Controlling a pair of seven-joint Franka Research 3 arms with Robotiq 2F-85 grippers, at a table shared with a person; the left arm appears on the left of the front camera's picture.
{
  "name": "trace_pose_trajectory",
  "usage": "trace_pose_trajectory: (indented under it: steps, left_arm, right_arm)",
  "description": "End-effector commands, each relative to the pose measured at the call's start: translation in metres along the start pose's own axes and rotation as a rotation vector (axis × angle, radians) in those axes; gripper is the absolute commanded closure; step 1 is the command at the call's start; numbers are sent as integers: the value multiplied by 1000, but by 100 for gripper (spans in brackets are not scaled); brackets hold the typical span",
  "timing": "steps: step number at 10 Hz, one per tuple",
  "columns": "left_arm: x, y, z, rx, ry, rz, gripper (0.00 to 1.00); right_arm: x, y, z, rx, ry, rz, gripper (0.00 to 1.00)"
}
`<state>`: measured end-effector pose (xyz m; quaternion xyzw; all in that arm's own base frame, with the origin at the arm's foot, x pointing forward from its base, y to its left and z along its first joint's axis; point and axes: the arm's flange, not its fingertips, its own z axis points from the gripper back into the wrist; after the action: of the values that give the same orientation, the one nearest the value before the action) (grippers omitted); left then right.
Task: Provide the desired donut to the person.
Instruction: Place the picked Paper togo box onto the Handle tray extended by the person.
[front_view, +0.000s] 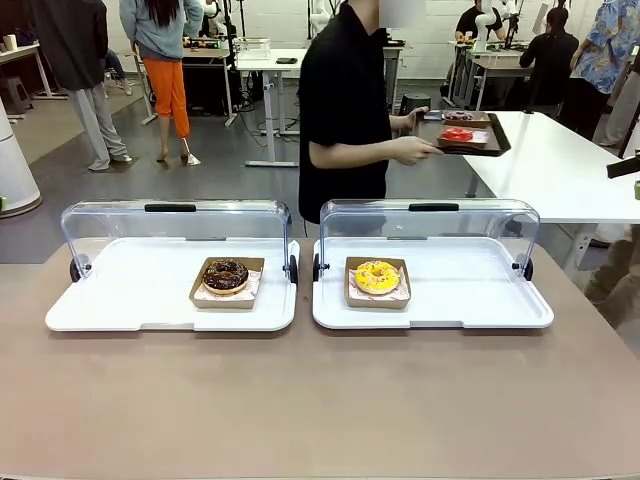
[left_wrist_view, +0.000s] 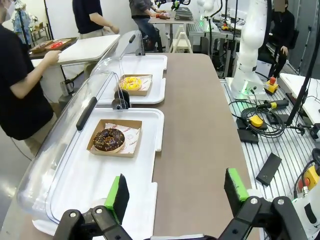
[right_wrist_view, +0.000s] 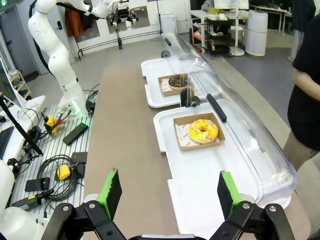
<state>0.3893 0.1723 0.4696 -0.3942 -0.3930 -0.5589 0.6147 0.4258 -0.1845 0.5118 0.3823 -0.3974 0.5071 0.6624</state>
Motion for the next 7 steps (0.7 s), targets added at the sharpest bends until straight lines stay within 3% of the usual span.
trace_pose_trajectory:
  steps: [1,7]
  left_arm:
    - [2,-1,2,-2,-10,-5,0]
    - [2,-1,2,-2,-10,-5,0]
  right_arm:
    - [2,1,-1,3,-8,-10,0]
    - [2,1,-1,3,-8,-10,0]
